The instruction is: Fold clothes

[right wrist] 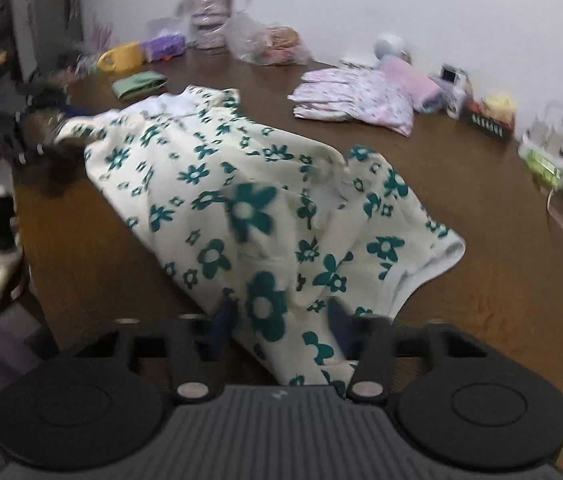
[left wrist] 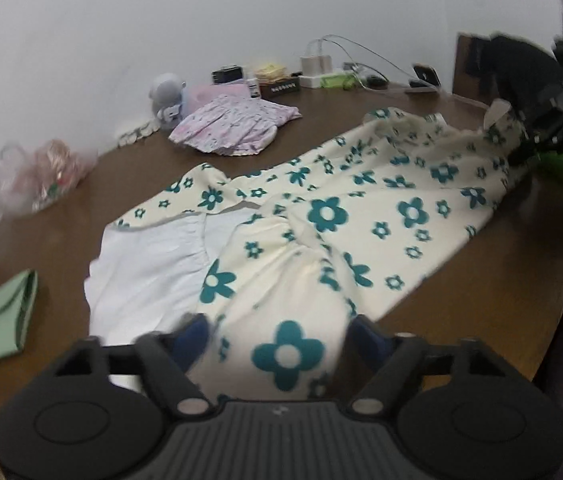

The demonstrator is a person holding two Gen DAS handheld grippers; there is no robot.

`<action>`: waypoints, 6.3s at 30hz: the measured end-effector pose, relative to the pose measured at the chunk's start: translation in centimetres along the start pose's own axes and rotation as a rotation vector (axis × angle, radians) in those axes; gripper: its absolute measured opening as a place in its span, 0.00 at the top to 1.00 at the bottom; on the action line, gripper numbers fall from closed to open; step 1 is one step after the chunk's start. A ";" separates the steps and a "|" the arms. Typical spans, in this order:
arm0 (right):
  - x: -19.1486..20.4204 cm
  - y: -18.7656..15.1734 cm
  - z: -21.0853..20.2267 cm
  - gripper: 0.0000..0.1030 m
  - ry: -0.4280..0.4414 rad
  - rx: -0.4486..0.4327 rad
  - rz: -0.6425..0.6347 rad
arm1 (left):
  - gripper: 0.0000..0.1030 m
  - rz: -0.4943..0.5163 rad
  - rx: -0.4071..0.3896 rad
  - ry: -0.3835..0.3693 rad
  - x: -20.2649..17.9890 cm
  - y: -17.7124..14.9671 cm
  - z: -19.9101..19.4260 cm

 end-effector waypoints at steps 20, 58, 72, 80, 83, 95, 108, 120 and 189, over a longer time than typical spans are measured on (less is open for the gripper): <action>0.9 2.3 -3.5 0.83 0.077 -0.075 0.028 | 0.40 0.001 -0.221 0.012 1.9 -0.7 -9.8; 4.7 0.1 1.6 0.98 0.093 0.035 0.001 | 0.81 0.061 -0.008 0.007 3.3 -2.9 -7.2; -6.6 10.6 3.7 0.60 0.058 0.098 -0.026 | 0.26 0.030 -0.008 0.010 6.3 15.8 9.4; -10.2 10.2 9.4 0.62 0.175 0.238 0.041 | 0.26 -0.071 0.154 -0.075 8.4 14.2 17.2; -10.0 9.6 10.1 0.81 0.186 0.249 0.046 | 0.59 -0.110 0.184 -0.118 8.9 12.7 17.3; -4.1 10.1 2.3 0.92 -0.009 0.063 -0.219 | 0.93 -0.038 0.028 0.226 4.9 12.1 6.3; 4.0 1.4 -1.8 0.90 -0.049 0.145 -0.366 | 0.84 -0.325 -0.023 0.238 -1.1 0.8 -3.7; 3.7 3.5 1.8 0.69 -0.026 0.102 -0.306 | 0.78 -0.492 0.056 0.143 3.9 5.0 3.1; 24.9 13.3 16.1 0.78 0.319 -0.035 -0.398 | 0.89 -0.211 0.079 0.439 3.6 -8.8 -6.8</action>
Point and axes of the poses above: each gripper's, at about its wrist camera, not at the fingertips, and z roughly the way its jaws point, x to its left, y to its top, the point moved 5 cm from there along z, roughly the way its jaws point, and after that the axes turned 4 degrees about y, right-handed, at the moved point
